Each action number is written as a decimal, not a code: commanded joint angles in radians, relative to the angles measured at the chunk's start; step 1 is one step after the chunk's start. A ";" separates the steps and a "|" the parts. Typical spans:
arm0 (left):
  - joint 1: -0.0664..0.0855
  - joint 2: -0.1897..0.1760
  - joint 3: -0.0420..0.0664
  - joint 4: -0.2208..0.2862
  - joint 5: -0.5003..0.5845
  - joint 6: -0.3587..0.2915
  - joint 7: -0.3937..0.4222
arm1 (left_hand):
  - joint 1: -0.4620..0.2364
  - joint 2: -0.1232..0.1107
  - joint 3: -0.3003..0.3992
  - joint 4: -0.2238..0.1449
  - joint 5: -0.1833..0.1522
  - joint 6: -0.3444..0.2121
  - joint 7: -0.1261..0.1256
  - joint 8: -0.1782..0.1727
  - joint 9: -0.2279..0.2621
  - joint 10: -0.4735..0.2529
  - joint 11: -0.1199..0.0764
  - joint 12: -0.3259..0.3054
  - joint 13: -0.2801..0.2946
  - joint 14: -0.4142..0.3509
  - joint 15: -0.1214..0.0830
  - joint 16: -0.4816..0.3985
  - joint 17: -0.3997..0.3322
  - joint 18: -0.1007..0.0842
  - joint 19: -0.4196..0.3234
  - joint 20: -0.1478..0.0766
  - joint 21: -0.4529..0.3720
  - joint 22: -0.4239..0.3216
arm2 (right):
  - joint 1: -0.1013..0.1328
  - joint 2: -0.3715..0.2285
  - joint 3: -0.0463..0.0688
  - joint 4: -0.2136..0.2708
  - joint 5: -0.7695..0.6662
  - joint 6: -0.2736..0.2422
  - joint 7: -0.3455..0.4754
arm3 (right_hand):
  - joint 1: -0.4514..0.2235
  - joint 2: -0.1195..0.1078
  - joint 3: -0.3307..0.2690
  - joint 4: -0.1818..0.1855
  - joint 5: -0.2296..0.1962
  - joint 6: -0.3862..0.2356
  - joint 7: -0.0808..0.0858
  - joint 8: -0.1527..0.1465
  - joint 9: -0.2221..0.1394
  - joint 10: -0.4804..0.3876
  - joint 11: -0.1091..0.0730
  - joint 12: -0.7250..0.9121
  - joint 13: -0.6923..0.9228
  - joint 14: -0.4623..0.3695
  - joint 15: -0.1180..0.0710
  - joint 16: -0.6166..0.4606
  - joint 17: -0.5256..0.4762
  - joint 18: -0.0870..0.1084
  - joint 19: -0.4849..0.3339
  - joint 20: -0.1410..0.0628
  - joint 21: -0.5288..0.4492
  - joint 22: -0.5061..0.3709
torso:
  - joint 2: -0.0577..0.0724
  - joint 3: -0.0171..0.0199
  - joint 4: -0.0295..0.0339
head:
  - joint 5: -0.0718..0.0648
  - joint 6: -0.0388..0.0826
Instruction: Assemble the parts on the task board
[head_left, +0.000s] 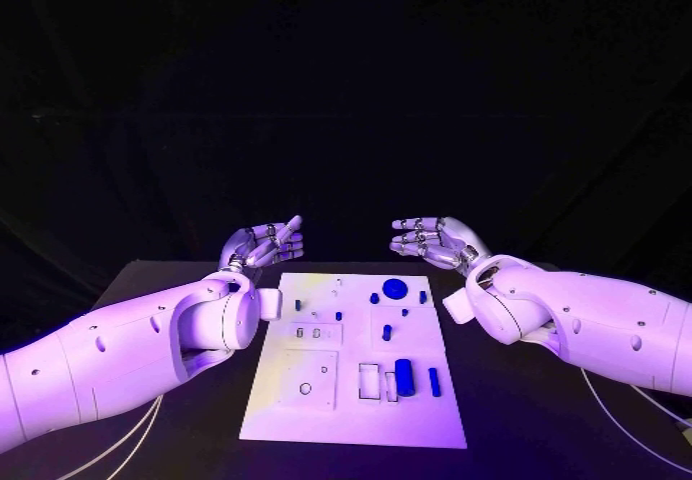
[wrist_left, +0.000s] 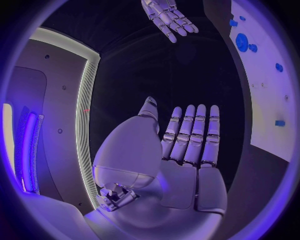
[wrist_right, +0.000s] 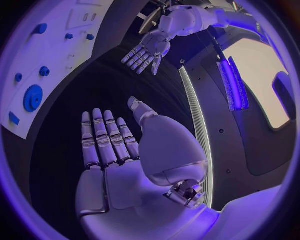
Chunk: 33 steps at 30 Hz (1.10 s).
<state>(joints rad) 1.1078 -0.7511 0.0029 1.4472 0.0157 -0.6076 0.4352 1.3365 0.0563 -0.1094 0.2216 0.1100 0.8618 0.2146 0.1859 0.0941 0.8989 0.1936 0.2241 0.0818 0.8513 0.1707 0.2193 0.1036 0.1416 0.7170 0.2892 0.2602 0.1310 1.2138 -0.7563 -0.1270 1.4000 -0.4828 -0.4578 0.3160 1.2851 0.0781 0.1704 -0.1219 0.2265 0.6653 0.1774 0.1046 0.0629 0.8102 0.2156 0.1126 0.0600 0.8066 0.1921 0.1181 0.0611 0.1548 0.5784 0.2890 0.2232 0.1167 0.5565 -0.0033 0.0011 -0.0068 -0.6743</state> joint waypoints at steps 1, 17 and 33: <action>0.004 -0.011 0.001 0.011 -0.011 0.041 0.018 | 0.020 0.000 -0.007 -0.012 -0.001 0.033 0.007 0.007 0.001 0.041 -0.013 -0.002 -0.002 0.047 -0.014 0.007 0.006 0.031 0.036 0.000 0.020 0.004 | 0.004 -0.003 0.001 0.003 -0.164 -0.040 0.002 | 0.036 -0.016 0.038 -0.042 -0.007 0.195 0.063 0.012 0.003 0.160 -0.023 0.005 0.003 0.164 -0.027 0.010 0.004 0.029 0.122 -0.004 0.058 0.018 | 0.011 -0.0028 -0.0004 | -0.005 -0.002; 0.016 -0.108 0.014 0.153 -0.065 0.129 -0.025 | 0.130 0.000 -0.015 -0.093 0.000 0.113 -0.025 -0.012 -0.009 0.156 -0.050 -0.055 -0.006 0.240 -0.067 0.026 0.058 0.044 0.172 -0.040 0.103 0.024 | 0.059 -0.015 0.003 -0.004 -0.650 0.078 -0.232 | 0.029 -0.075 0.104 -0.087 -0.008 0.327 0.014 0.004 0.007 0.357 -0.091 -0.009 0.010 0.469 -0.125 0.065 0.057 0.030 0.346 -0.104 0.224 0.089 | 0.079 -0.0074 0.0217 | -0.027 0.013; 0.050 -0.177 0.038 0.316 -0.070 0.155 -0.042 | 0.127 0.000 -0.023 -0.098 0.000 0.121 -0.026 -0.031 -0.017 0.166 -0.051 -0.086 -0.011 0.271 -0.072 0.015 0.077 0.043 0.211 -0.061 0.135 0.035 | 0.081 0.028 0.004 -0.015 -1.050 0.091 -0.444 | -0.010 -0.146 0.090 -0.011 0.000 0.407 -0.038 -0.019 0.020 0.379 -0.143 -0.022 0.063 0.697 -0.202 0.472 0.367 0.025 0.561 -0.197 0.496 0.261 | 0.165 -0.0214 0.0329 | -0.035 0.038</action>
<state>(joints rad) 1.1534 -0.9275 0.0390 1.7551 -0.0444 -0.4821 0.3967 1.4605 0.0605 -0.1284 0.1254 0.1100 0.9760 0.1878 0.1579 0.0783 1.0613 0.1410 0.1414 0.0723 1.1155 0.0983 0.2390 0.1801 0.1797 0.9205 0.2303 0.3914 0.1643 1.2940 -0.7330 -0.1235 1.3853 -1.3993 -0.3951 -0.0558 1.2755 -0.0610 0.2604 -0.1369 0.2246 1.0691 0.1456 0.0880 0.0820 1.1929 0.0730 0.0904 0.1200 1.4648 -0.0058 0.5720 0.4175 0.1702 1.1355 0.0920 0.7127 0.3755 0.7002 -0.0219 0.0334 -0.0413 -0.6397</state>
